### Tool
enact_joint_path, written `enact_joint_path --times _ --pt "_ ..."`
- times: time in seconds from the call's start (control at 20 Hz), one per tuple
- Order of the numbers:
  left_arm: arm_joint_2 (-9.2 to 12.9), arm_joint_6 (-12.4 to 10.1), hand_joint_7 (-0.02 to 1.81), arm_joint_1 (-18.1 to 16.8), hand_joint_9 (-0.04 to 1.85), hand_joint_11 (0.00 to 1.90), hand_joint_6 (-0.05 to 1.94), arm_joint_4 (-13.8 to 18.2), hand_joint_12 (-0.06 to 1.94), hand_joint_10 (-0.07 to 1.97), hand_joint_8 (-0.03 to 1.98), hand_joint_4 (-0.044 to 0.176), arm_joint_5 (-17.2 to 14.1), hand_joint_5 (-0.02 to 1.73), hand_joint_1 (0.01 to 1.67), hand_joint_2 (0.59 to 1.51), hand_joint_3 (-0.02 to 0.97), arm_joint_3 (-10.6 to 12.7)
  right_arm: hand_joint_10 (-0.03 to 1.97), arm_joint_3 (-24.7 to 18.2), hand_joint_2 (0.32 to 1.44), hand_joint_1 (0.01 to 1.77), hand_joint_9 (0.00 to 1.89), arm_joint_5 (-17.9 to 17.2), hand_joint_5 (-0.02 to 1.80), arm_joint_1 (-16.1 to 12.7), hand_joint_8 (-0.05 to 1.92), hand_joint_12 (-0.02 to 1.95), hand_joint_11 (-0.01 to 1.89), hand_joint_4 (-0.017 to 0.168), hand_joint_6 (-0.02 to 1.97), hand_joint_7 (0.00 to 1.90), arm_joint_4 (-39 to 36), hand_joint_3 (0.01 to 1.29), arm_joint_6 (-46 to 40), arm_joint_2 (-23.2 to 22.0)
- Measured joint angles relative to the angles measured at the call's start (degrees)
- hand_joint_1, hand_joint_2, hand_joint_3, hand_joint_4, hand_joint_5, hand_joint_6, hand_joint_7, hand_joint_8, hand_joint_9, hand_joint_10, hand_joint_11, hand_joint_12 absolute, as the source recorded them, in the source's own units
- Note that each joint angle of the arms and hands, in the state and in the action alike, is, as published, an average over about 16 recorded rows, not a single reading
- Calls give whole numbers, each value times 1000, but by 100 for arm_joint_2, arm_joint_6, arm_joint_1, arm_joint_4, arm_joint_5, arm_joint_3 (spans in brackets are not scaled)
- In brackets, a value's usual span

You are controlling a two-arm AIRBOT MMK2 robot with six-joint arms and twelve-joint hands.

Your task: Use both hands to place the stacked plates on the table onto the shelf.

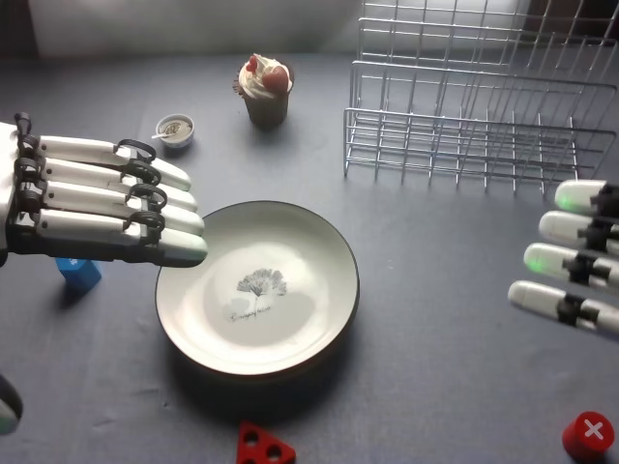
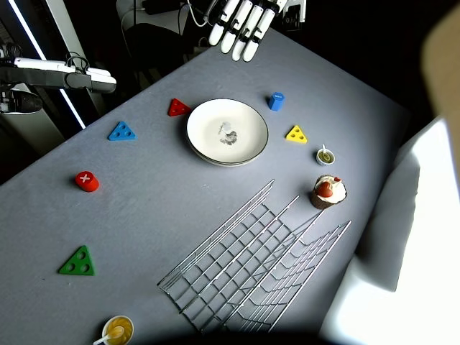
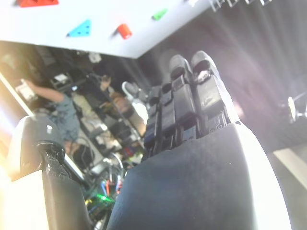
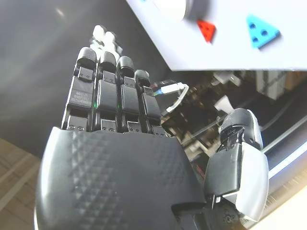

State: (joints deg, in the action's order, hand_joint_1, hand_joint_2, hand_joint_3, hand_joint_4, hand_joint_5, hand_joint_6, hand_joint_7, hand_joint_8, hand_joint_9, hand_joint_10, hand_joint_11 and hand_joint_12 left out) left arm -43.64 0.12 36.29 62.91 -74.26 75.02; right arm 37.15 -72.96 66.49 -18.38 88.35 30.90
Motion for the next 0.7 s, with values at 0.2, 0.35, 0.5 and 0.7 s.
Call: enact_joint_path --times 0.2,0.35,0.5,0.7 --pt "0 0 190 0 189 96 4 -8 136 2 -4 -2 -3 131 28 968 -7 1 11 -11 932 22 355 86 289 -54 16 116 295 1 21 355 181 26 -82 0" --pt "0 0 193 0 193 102 4 -21 132 1 -6 -2 -9 134 28 969 -10 3 8 -18 933 21 352 243 288 -119 14 105 298 1 19 352 437 24 -170 1" --pt "1 0 197 8 196 106 1 -89 113 -2 -10 -2 -36 135 25 971 -17 11 -3 -45 936 21 350 502 289 -268 8 73 306 1 15 351 722 16 -294 1" --pt "3 0 198 22 198 113 6 -183 105 0 -10 -3 -78 136 25 971 -15 31 -5 -133 936 20 345 1019 289 -626 6 65 307 1 13 348 1215 16 -578 -1"
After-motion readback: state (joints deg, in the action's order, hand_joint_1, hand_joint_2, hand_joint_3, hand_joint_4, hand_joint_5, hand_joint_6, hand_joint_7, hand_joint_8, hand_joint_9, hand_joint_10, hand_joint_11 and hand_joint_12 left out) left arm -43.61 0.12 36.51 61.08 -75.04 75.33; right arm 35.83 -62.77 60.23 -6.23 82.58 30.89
